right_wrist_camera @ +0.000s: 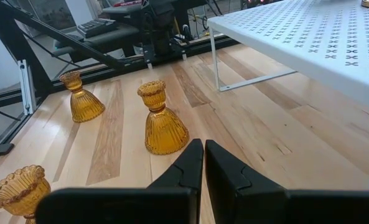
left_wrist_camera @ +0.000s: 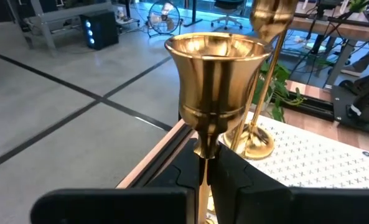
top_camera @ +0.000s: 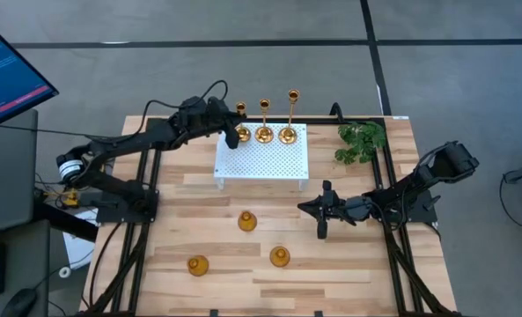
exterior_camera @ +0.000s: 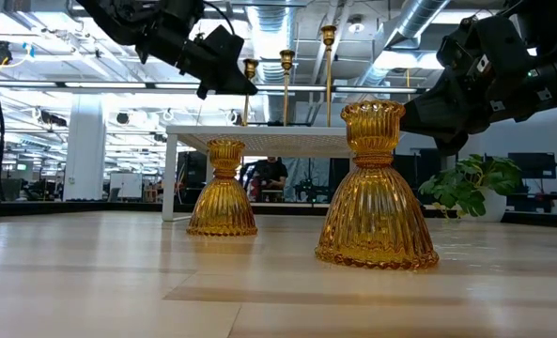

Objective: Pick & Place candle stick holders
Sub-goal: Put the gold candle holder on the shelf aligned with the other gold candle holders

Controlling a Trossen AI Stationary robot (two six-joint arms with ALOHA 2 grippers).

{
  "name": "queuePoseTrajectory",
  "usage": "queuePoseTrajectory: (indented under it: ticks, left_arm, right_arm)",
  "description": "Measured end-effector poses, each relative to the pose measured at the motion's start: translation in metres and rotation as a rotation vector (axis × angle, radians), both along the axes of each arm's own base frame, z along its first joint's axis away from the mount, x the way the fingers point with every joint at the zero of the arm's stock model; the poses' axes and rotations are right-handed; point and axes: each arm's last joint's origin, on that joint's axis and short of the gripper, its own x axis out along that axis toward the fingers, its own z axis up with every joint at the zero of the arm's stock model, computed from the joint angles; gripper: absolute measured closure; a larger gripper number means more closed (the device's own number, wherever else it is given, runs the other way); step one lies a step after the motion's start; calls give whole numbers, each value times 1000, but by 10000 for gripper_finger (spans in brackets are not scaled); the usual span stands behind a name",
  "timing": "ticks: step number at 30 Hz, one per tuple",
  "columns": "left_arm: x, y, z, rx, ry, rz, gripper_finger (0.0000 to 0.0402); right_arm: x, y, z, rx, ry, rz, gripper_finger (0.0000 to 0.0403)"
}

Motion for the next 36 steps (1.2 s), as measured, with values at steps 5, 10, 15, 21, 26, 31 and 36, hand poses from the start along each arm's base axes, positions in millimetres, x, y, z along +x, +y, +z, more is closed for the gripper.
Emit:
queuePoseTrajectory:
  ticks: [5,10,15,21,26,31,36]
  left_arm:
    - [1,1,-2,-7,5,2,386]
    - [1,1,-2,-7,4,4,386]
    - [1,1,-11,-10,10,13,386]
    - [-1,0,-17,-9,0,14,385]
    - [0,0,-19,-16,3,14,353]
    - [0,0,-20,-17,6,16,321]
    - [-3,-3,-16,-15,-8,18,304]
  right_arm:
    - [0,0,0,0,0,0,393]
    - [0,0,0,0,0,0,393]
    - [0,0,0,0,0,0,393]
    - [0,0,0,0,-1,0,393]
    - [0,0,0,1,-1,1,393]
    - [0,0,0,1,-1,1,393]
    - [0,0,0,1,-1,1,393]
